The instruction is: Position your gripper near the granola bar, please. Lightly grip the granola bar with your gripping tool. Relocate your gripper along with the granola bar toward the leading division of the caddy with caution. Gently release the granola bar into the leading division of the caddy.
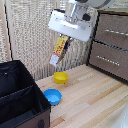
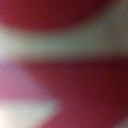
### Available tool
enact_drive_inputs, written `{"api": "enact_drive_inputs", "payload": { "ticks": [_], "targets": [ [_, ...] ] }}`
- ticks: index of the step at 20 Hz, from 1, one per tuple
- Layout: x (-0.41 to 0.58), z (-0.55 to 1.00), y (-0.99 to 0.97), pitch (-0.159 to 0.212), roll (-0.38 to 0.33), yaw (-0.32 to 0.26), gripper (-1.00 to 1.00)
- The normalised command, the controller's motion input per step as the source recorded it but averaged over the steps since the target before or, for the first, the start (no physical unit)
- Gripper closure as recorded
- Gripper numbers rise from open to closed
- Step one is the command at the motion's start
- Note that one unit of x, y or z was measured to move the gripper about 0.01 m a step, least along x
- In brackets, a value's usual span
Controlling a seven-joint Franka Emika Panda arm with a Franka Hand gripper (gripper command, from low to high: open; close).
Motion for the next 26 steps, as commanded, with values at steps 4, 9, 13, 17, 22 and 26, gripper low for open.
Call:
{"api": "enact_drive_inputs", "payload": {
  "ticks": [4, 9, 13, 17, 22, 26],
  "targets": [
    [0.5, 0.19, 0.61, 0.283, 0.0, 0.0, 1.0],
    [0.376, 0.23, 0.64, 0.258, 0.0, -0.004, 1.0],
    [-0.056, 0.22, 0.66, 0.119, 0.005, -0.046, 1.0],
    [-0.121, 0.33, 0.62, 0.035, -0.018, -0.104, 1.0],
    [-0.042, 0.4, 0.52, 0.0, -0.014, -0.195, 1.0],
    [-0.037, 0.37, 0.5, 0.0, -0.011, -0.211, 1.0]
  ]
}}
